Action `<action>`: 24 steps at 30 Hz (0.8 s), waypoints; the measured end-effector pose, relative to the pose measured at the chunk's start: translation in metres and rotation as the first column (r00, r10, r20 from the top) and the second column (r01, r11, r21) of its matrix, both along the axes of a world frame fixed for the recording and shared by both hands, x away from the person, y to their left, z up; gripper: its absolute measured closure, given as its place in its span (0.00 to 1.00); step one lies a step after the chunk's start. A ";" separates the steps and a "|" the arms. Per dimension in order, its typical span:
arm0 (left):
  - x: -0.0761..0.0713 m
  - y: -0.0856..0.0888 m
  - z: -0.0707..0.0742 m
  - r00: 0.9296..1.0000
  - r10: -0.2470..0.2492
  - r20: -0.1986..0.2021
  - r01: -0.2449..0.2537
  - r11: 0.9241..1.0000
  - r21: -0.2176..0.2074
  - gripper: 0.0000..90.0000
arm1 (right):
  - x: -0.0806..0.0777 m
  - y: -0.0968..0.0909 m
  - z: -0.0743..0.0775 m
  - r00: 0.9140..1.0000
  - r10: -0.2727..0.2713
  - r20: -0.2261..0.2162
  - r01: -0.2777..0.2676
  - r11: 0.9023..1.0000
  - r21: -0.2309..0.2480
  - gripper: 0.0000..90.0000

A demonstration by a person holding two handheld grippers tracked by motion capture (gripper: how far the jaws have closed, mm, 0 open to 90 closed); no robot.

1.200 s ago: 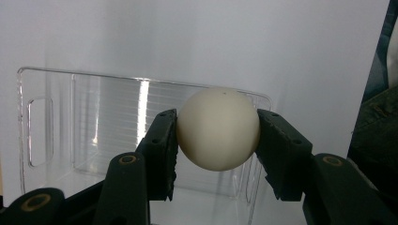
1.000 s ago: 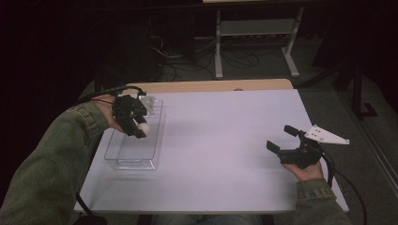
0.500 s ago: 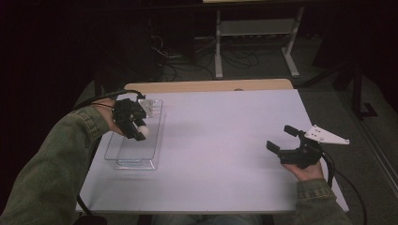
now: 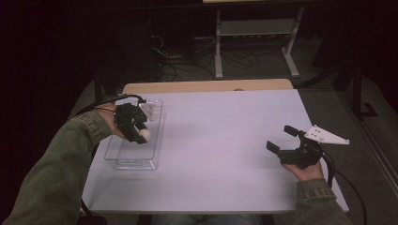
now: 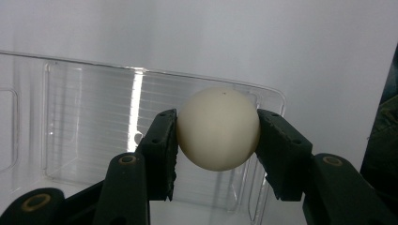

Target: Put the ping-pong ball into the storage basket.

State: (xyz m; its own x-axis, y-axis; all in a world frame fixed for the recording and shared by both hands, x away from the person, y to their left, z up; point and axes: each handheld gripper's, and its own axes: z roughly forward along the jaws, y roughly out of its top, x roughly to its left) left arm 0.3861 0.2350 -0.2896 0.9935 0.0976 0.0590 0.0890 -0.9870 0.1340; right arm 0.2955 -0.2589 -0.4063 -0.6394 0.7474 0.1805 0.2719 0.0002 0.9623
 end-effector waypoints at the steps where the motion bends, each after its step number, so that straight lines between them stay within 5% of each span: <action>1: 0.000 0.000 -0.003 1.000 -0.003 -0.003 0.003 1.000 0.000 0.56 | 0.000 -0.001 0.000 1.000 -0.002 0.001 0.002 1.000 0.000 0.00; 24: -0.001 0.004 -0.025 1.000 -0.004 -0.024 0.004 1.000 -0.008 0.56 | 0.000 -0.001 0.000 1.000 -0.002 -0.003 0.002 1.000 -0.002 0.00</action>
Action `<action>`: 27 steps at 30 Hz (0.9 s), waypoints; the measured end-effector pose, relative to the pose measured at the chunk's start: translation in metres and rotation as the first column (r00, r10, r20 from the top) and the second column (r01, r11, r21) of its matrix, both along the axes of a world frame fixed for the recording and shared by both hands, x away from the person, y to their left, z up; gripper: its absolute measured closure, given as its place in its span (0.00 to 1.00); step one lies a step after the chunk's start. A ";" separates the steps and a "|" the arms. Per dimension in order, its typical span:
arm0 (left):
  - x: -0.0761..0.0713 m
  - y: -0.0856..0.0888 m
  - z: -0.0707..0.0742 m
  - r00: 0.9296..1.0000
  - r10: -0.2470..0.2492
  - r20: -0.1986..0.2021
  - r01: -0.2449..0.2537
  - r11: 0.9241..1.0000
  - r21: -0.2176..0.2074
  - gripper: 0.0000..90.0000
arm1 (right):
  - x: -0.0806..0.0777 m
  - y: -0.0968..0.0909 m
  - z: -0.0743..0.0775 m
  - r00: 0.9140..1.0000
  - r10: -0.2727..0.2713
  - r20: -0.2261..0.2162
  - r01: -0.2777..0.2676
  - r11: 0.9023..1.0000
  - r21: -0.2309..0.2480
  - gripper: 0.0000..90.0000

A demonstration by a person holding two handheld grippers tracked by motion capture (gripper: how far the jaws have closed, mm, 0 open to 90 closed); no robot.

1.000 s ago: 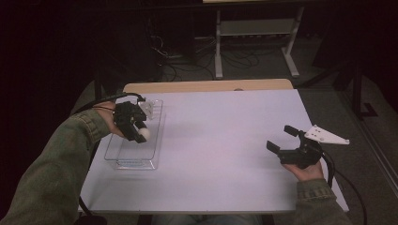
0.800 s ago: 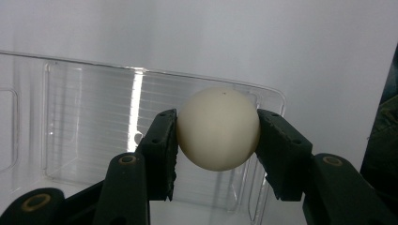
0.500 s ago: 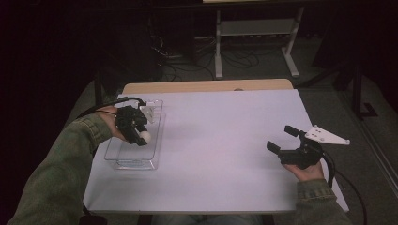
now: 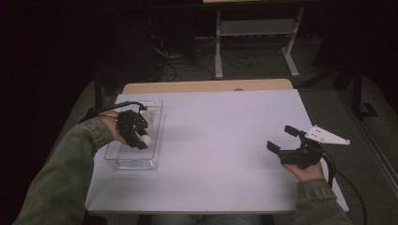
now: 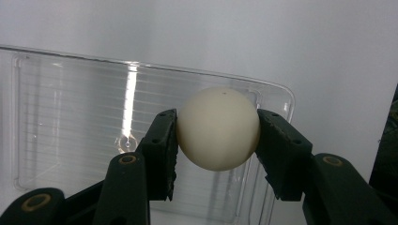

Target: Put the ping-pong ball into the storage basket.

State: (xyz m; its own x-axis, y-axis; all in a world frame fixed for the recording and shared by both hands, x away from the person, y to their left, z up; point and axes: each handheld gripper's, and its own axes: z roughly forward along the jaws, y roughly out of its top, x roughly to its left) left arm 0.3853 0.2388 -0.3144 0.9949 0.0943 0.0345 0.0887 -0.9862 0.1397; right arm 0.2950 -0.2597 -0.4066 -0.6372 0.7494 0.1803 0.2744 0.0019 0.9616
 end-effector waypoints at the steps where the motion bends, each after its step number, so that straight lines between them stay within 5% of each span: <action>1: 0.000 0.000 -0.001 1.000 -0.002 -0.003 0.002 1.000 -0.006 0.56 | 0.000 0.000 0.000 1.000 0.000 0.000 0.000 1.000 -0.001 0.00; 27: 0.003 0.005 -0.036 0.998 0.025 -0.054 -0.026 1.000 -0.008 0.56 | 0.000 0.000 0.000 1.000 -0.003 -0.005 0.003 1.000 -0.005 0.00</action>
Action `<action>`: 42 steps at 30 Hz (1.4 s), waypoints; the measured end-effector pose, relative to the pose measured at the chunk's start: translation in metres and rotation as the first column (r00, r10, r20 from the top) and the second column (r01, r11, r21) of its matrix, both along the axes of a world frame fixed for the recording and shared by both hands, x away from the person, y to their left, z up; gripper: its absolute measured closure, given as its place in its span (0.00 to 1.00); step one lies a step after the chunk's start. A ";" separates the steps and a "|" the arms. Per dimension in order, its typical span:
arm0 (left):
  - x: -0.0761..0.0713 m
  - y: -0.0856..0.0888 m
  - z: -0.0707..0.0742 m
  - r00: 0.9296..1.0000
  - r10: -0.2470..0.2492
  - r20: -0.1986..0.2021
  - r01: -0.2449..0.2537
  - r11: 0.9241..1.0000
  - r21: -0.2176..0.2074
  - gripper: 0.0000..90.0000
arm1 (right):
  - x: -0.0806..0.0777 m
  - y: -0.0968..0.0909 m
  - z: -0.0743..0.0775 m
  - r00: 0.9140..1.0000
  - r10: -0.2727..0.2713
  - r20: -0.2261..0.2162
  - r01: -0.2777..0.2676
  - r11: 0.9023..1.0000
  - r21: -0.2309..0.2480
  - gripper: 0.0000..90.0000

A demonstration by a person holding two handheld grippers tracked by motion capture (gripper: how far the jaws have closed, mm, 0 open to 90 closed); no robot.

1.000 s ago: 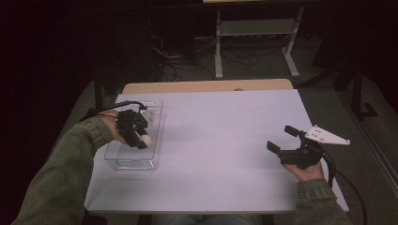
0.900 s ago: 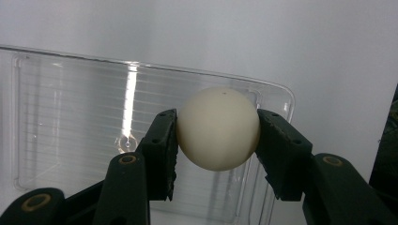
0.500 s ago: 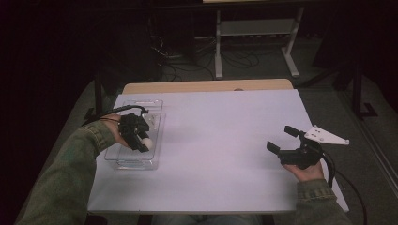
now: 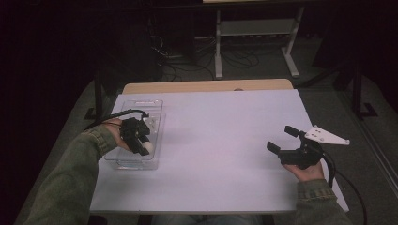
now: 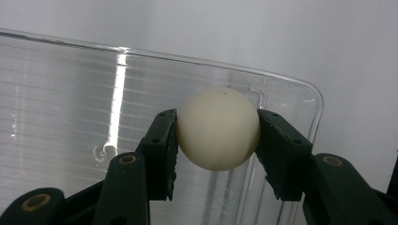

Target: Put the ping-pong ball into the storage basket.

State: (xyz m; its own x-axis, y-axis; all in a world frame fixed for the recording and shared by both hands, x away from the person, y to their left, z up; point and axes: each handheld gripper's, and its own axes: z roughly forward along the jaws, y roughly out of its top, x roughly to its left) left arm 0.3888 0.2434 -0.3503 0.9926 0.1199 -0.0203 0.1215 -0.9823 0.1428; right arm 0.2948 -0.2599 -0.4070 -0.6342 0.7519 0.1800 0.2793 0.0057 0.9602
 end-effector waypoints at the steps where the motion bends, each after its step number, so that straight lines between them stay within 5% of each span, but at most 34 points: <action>1: 0.000 0.000 -0.002 1.000 0.002 -0.004 -0.002 1.000 -0.001 0.56 | 0.000 0.000 0.000 1.000 0.001 0.000 -0.001 1.000 -0.001 0.00; 28: 0.006 -0.006 -0.023 0.999 0.021 -0.031 -0.020 0.999 0.044 0.55 | -0.001 0.001 0.000 1.000 0.000 0.002 0.000 1.000 -0.008 0.00; 35: 0.006 -0.004 -0.026 0.999 0.035 -0.029 -0.034 0.999 0.032 0.43 | -0.001 0.001 0.000 1.000 0.003 0.002 -0.003 1.000 -0.009 0.00; 42: 0.010 0.002 -0.018 0.995 0.097 0.024 -0.096 0.995 -0.021 0.28 | -0.001 0.001 0.000 1.000 0.004 -0.001 -0.004 1.000 -0.013 0.00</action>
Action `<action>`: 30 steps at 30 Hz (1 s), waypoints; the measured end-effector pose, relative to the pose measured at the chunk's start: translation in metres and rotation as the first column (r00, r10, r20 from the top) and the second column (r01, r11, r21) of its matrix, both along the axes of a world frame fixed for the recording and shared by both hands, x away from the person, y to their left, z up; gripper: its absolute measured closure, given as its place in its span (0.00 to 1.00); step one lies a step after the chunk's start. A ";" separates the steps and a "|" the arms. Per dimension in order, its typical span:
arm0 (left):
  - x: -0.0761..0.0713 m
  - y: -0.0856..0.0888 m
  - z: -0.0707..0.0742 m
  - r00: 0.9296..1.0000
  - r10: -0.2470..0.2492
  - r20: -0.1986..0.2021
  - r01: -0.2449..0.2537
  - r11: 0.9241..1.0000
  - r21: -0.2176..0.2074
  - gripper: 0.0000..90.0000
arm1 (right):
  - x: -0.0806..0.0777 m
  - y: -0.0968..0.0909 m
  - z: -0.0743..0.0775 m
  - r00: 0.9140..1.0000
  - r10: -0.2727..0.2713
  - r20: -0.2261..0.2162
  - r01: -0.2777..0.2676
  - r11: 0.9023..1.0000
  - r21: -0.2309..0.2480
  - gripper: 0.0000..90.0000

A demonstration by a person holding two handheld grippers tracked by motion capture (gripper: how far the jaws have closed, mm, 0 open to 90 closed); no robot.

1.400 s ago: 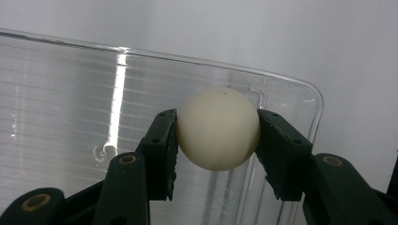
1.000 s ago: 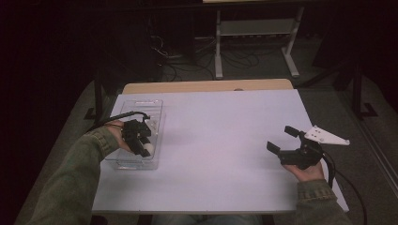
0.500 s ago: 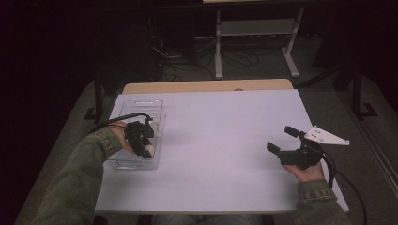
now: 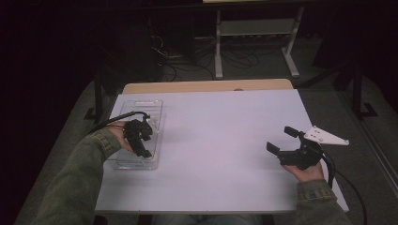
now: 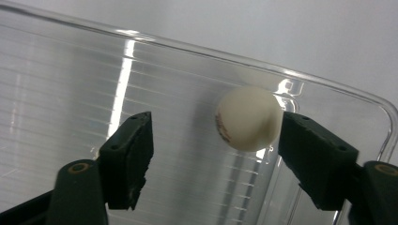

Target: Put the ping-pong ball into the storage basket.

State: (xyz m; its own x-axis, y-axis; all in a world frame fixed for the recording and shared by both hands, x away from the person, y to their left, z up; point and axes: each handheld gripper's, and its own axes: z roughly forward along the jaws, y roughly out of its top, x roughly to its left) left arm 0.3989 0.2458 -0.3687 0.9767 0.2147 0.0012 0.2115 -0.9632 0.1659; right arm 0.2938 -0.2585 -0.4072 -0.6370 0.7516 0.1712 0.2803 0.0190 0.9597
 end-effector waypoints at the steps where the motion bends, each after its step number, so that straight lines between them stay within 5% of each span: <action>1: 0.000 0.000 0.000 1.000 0.000 0.000 0.000 1.000 0.000 0.25 | 0.000 0.000 0.000 1.000 0.000 0.000 0.000 1.000 0.000 0.00; 9: 0.003 0.004 0.008 0.995 0.078 0.067 -0.078 0.997 -0.014 0.01 | 0.000 0.000 0.000 1.000 0.000 -0.003 0.000 1.000 0.000 0.00; 30: -0.002 0.021 0.030 0.977 0.158 0.140 -0.139 0.981 -0.134 0.00 | -0.002 -0.001 0.000 1.000 -0.003 -0.003 0.003 1.000 0.004 0.00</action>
